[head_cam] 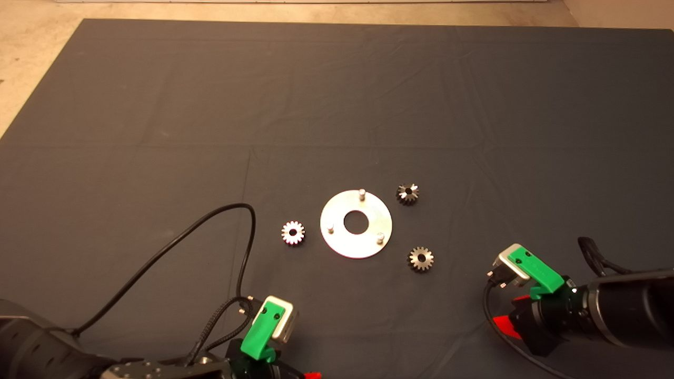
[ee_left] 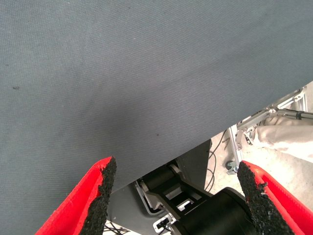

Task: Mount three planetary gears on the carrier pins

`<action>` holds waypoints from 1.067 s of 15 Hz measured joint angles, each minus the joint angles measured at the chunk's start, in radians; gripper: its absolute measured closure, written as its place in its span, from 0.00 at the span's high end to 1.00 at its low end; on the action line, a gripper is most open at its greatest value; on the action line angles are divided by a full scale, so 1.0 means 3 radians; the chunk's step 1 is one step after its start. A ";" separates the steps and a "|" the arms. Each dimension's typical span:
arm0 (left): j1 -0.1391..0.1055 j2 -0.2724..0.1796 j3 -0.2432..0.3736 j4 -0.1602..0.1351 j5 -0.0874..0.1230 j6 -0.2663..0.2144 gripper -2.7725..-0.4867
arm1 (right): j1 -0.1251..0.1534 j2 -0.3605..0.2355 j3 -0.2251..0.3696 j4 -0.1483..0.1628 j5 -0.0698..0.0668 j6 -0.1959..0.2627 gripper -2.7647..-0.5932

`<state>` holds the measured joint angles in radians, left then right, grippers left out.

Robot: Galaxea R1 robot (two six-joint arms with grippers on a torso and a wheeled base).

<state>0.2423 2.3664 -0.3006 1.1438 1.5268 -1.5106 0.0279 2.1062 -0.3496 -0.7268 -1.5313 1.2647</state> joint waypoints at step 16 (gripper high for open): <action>-0.0018 0.0107 0.0000 -0.0037 0.0000 0.0000 0.55 | 0.0112 0.0505 -0.0294 0.0067 0.0001 -0.0138 0.39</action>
<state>0.2370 2.3985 -0.3006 1.1328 1.5268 -1.5106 0.0615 2.2577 -0.4379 -0.7066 -1.5309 1.2233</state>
